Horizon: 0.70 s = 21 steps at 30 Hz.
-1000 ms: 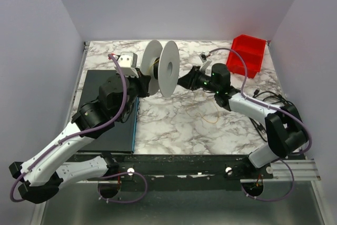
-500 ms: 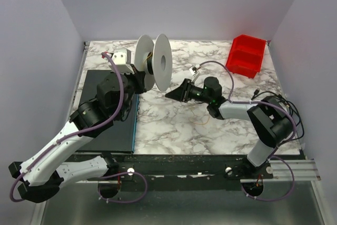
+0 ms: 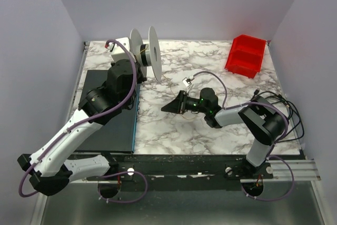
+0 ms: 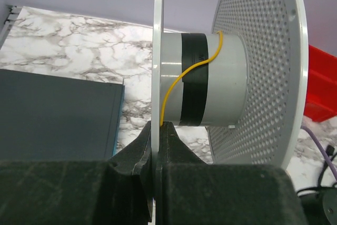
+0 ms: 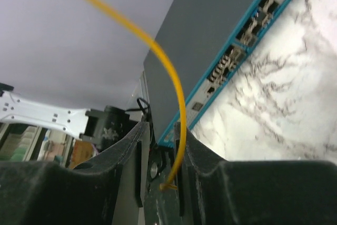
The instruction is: Wrap the cables
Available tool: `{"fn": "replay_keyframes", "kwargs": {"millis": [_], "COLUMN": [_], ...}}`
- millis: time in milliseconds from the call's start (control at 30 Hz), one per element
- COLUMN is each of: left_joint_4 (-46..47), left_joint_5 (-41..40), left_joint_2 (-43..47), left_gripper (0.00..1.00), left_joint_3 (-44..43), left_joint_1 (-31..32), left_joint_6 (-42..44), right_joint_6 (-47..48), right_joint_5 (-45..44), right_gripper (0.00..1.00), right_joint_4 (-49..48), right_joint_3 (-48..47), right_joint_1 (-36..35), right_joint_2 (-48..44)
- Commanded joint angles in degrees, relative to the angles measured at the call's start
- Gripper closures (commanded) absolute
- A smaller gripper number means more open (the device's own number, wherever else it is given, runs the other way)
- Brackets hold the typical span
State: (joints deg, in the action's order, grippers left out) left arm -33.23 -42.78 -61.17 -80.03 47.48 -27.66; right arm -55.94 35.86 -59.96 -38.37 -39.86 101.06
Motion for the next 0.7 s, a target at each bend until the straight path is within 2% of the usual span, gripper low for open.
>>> {"fn": "replay_keyframes", "kwargs": {"millis": [0, 167, 267, 333, 400, 500, 667], "left_joint_4": [1.24, 0.65, -0.44, -2.08, -2.59, -2.11, 0.30], "left_joint_5": [0.08, 1.63, 2.02, 1.87, 1.54, 0.96, 1.60], "left_joint_2": [-2.00, -4.66, -6.73, -8.88, -10.88, -14.06, -19.51], "left_gripper": [1.00, 1.00, 1.00, 1.00, 1.00, 1.00, 1.00], "left_joint_3": [-2.68, -3.29, -4.39, -5.91, -6.44, -6.73, -7.32], "left_joint_1": [-3.10, -5.85, -7.11, -8.02, -8.82, -10.01, -11.79], "left_joint_6": [-0.99, -1.61, -1.81, -2.21, -2.31, -1.81, 1.40], "right_joint_6": [-0.58, -0.05, 2.00, 6.14, 12.25, 20.35, 26.77], "right_joint_5": [2.14, 1.54, 0.32, -2.63, -8.31, -18.19, -29.00], "right_gripper": [0.68, 0.70, 0.82, 0.92, 0.99, 0.99, 0.99], "right_joint_4": [-4.01, -2.81, 2.40, 11.42, 24.51, 42.14, 58.20], "right_joint_3": [3.98, 7.09, 7.34, 6.01, 3.18, -2.23, -8.56], "right_joint_1": [-1.14, -1.27, -1.57, -2.72, -4.94, -8.31, -9.35], "right_joint_2": [-1.23, -4.24, -6.96, -9.80, -13.18, -18.30, -28.58]}}
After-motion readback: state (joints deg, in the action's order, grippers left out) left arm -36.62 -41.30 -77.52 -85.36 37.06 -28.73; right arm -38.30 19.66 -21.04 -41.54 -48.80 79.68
